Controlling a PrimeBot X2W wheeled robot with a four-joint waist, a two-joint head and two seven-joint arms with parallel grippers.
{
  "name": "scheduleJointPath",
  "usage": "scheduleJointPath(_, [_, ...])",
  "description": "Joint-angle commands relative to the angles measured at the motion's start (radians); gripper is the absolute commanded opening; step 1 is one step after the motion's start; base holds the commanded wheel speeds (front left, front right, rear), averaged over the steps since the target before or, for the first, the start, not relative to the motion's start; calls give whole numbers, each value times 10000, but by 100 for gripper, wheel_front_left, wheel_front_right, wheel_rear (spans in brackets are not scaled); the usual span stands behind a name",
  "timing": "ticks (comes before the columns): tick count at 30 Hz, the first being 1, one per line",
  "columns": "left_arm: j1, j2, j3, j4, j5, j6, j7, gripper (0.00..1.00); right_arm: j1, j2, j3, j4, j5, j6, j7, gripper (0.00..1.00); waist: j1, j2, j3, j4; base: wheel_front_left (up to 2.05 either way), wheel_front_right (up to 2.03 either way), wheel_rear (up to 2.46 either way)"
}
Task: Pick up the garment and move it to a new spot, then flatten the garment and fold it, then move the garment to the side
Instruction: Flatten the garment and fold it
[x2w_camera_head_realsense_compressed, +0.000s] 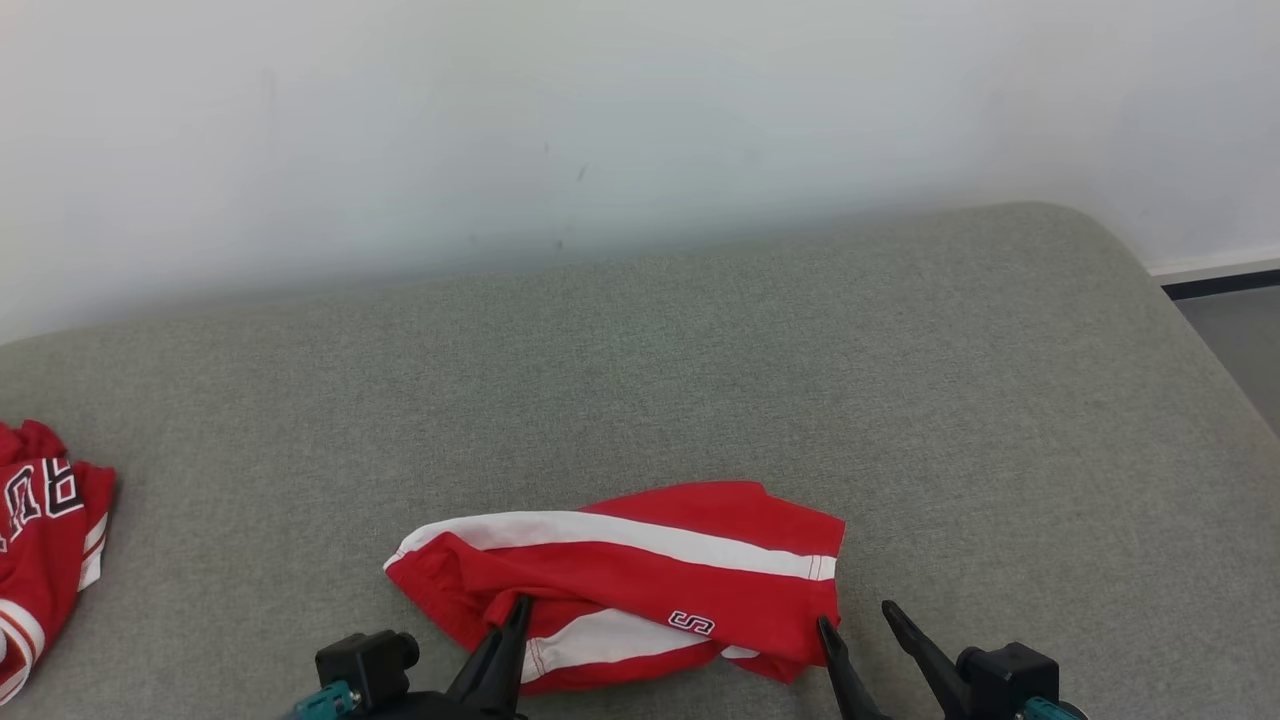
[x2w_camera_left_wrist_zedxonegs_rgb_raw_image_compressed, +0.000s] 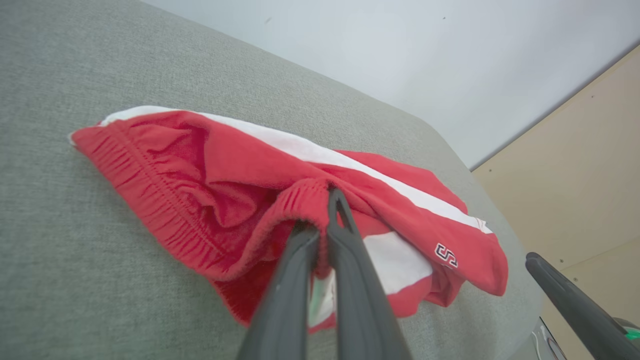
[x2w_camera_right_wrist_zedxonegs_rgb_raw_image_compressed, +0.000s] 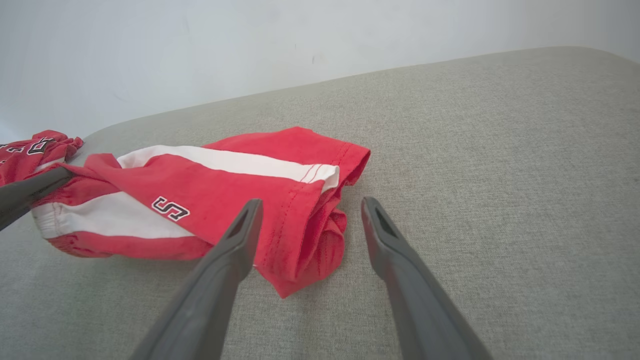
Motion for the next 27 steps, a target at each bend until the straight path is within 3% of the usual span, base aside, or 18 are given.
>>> scheduleJointPath(1, [154, -7, -6, 40, -61, 36, -33, 0, -69, -91, 41, -17, 117, -23, 32, 100, 0, 0, -15, 27, 0, 0, 0])
scheduleJointPath(11, [457, 318, 212, 567, 311, 554, -338, 0, -13, -100, 153, 95, 228, -23, -37, 100, 0, 0, -69, 128, 0, 0, 0])
scheduleJointPath(12, [473, 321, 235, 620, 348, 591, -383, 5, -6, -92, 157, 96, 229, -23, -40, 100, 0, 0, -67, 140, 0, 0, 0])
scheduleJointPath(13, [496, 320, 260, 671, 386, 623, -416, 48, -2, -90, 152, 98, 233, -23, -43, 100, 0, 0, -63, 154, 0, 0, 0])
scheduleJointPath(14, [525, 310, 294, 723, 419, 643, -444, 100, 1, -87, 148, 97, 234, -23, -50, 100, 0, 0, -60, 169, 0, 0, 0])
scheduleJointPath(22, [927, 333, 570, 593, 580, 474, -632, 100, 89, -153, 84, 57, 255, -23, -43, 100, 0, 0, -84, 378, 0, 0, 0])
scheduleJointPath(27, [1458, 489, 1336, -247, 1317, 478, -695, 100, 221, -269, 170, -50, 305, -23, 207, 100, 0, 0, -128, 605, 0, 0, 0])
